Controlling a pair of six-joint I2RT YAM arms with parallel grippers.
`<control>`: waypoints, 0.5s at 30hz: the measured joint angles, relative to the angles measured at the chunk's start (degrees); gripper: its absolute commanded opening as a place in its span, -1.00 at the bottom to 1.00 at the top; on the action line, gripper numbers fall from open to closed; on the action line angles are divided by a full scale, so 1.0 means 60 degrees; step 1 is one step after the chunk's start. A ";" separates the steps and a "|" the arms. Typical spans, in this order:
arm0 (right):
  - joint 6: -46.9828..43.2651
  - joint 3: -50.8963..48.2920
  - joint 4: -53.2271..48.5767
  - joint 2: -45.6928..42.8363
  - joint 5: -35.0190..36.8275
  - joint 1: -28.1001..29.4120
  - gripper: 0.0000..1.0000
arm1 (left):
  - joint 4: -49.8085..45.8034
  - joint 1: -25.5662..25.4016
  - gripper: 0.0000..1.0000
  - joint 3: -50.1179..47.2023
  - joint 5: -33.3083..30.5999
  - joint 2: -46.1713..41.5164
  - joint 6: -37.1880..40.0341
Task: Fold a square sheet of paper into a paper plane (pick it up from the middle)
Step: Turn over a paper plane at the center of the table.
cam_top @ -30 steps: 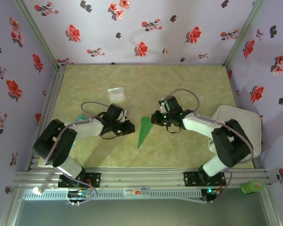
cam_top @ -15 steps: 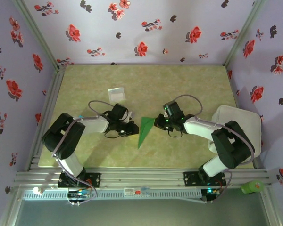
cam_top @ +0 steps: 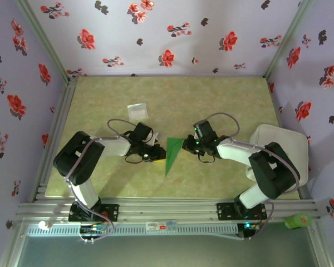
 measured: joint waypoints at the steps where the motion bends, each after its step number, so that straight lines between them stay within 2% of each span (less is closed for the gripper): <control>1: 0.0004 -0.0007 0.0000 0.0015 0.0000 0.0000 -0.77 | 0.0022 0.0000 -0.54 0.0000 0.0000 0.0000 -0.0004; 9: 0.0033 -0.0178 0.0007 0.0018 0.0055 0.0000 -0.77 | 0.0488 0.0000 -0.49 -0.0291 -0.0517 -0.0437 -0.0335; 15: 0.0113 -0.0299 0.0055 0.0015 0.0124 0.0000 -0.76 | 0.0889 -0.0007 -0.50 -0.0335 -0.0459 -0.0463 -0.0546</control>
